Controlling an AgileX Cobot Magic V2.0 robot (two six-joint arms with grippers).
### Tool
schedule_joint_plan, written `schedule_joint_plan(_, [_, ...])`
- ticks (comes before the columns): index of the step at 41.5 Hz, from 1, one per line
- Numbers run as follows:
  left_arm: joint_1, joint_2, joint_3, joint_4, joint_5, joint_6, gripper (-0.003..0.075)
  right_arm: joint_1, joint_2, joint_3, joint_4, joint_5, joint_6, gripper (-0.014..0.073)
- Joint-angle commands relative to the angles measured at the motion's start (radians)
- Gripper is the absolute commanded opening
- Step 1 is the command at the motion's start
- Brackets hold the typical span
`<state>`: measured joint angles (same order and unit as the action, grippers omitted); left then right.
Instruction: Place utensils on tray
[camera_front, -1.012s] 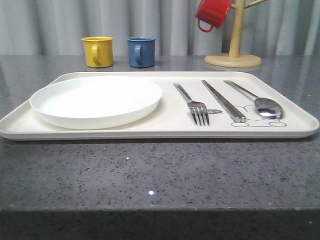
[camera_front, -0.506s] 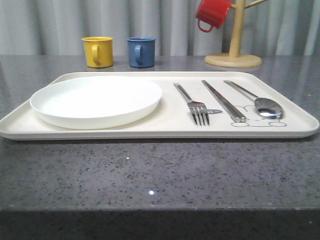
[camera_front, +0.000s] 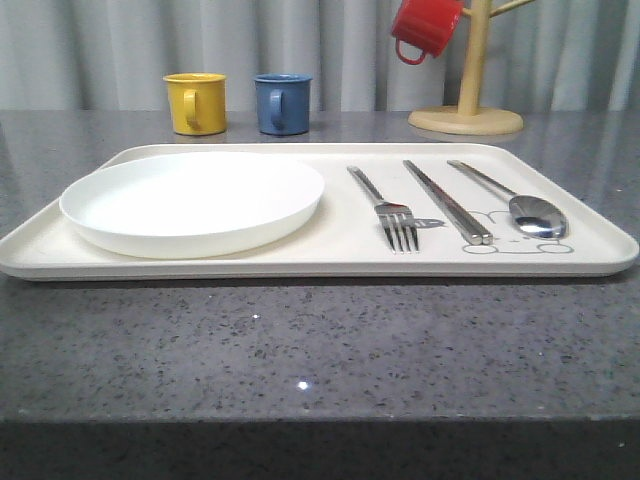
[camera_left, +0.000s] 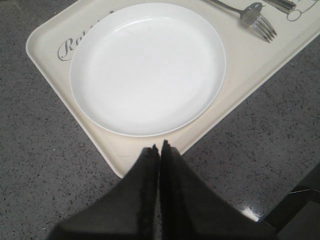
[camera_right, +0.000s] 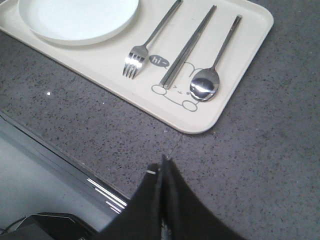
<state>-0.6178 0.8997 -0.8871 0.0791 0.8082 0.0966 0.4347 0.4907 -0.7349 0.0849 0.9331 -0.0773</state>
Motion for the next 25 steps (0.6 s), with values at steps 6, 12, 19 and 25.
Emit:
schedule_joint_plan(6, [-0.007, -0.009, -0.029, -0.005, -0.067, 0.003, -0.0018, 0.001, 0.004, -0.023, 0.005, -0.083, -0.005, -0.0069])
schedule_joint_plan(12, [-0.007, -0.009, -0.029, -0.005, -0.067, 0.003, -0.0018, 0.001, 0.004, -0.023, 0.005, -0.080, -0.005, -0.0069])
schedule_joint_plan(19, [-0.007, -0.009, -0.029, -0.005, -0.067, 0.003, -0.0018, 0.001, 0.004, -0.023, 0.005, -0.080, -0.005, -0.0069])
schedule_joint_plan(25, [-0.004, -0.032, -0.020, -0.007, -0.077, 0.003, -0.0018, 0.001, 0.004, -0.023, 0.005, -0.079, -0.005, -0.0069])
